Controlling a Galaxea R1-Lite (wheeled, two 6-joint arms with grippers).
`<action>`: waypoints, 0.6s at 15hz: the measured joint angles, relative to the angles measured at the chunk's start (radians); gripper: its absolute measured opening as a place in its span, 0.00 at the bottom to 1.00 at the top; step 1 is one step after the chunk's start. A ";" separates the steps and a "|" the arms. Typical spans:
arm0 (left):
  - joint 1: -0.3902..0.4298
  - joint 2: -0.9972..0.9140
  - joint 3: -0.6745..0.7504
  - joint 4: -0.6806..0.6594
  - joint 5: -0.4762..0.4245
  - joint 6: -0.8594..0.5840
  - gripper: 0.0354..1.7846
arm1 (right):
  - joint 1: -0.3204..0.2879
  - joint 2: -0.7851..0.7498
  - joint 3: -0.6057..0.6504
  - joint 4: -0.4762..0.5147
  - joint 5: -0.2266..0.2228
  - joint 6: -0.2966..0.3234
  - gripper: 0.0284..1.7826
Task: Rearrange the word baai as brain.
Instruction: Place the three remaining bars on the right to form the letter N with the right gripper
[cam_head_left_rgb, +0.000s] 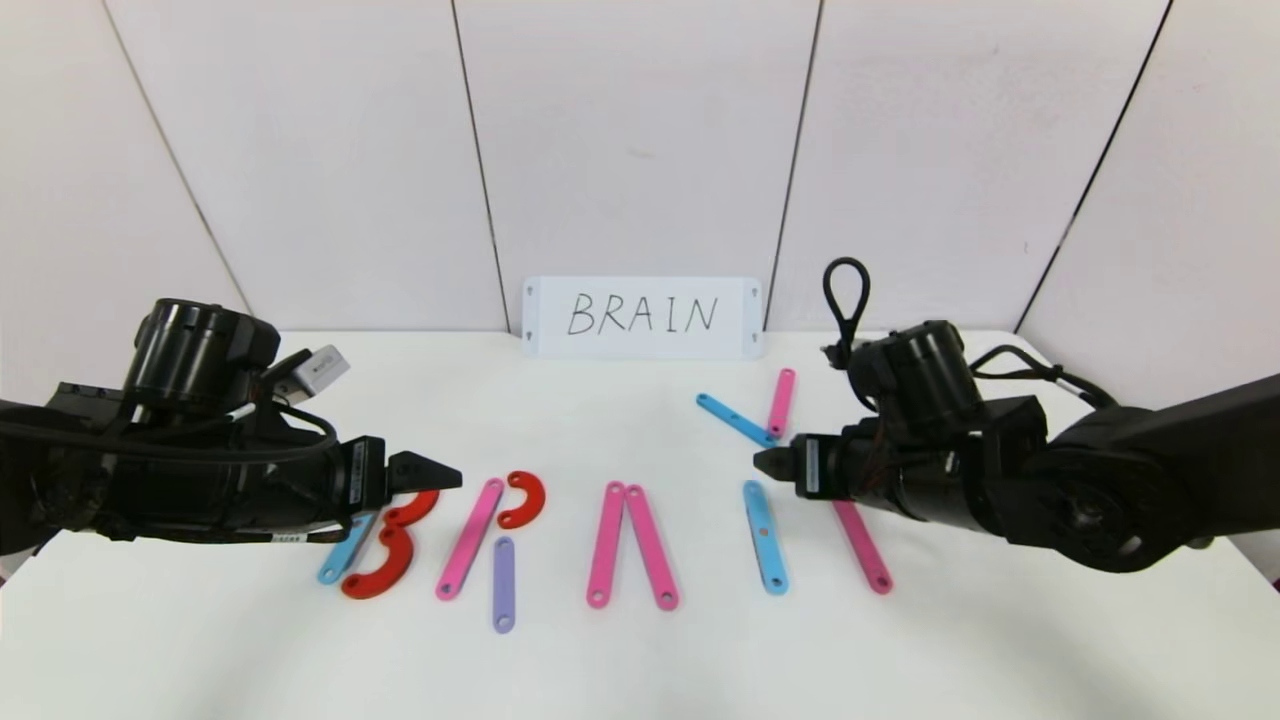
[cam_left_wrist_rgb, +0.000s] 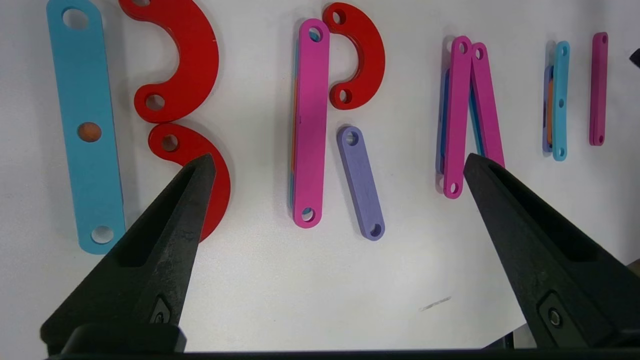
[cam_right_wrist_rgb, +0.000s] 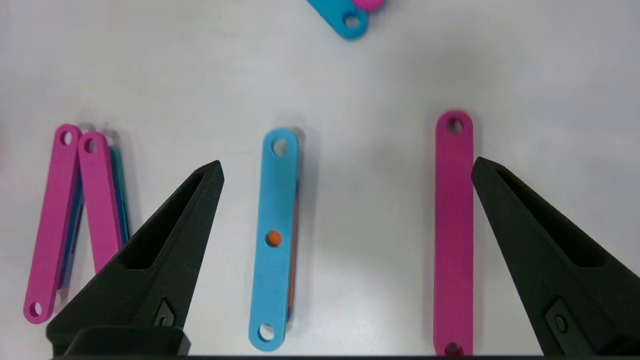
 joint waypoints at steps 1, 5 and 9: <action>0.000 0.000 0.001 0.000 0.000 0.000 0.97 | -0.006 0.013 -0.036 0.002 0.005 -0.051 0.97; 0.000 0.001 0.004 0.000 -0.001 0.000 0.97 | -0.038 0.096 -0.199 0.034 0.081 -0.222 0.97; 0.000 0.003 0.004 0.000 -0.001 0.000 0.97 | -0.069 0.219 -0.359 0.054 0.124 -0.283 0.97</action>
